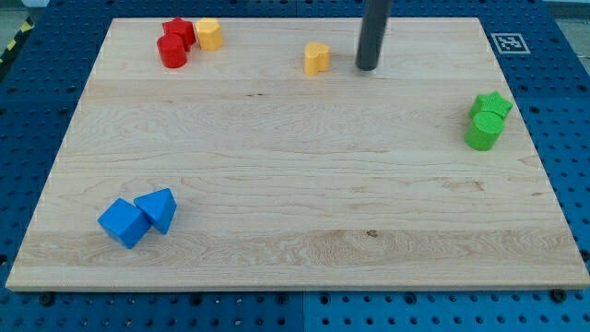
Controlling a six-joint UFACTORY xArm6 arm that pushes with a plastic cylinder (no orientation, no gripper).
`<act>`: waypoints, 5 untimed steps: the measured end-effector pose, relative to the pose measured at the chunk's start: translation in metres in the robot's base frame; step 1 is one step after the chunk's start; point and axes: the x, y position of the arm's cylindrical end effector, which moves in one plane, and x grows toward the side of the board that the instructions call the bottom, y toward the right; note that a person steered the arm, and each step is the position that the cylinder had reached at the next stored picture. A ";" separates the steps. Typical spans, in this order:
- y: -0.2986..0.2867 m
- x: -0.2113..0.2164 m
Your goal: Push the yellow heart close to the yellow hexagon
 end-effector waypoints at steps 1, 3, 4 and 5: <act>-0.081 -0.009; -0.123 -0.012; -0.117 -0.026; -0.128 -0.032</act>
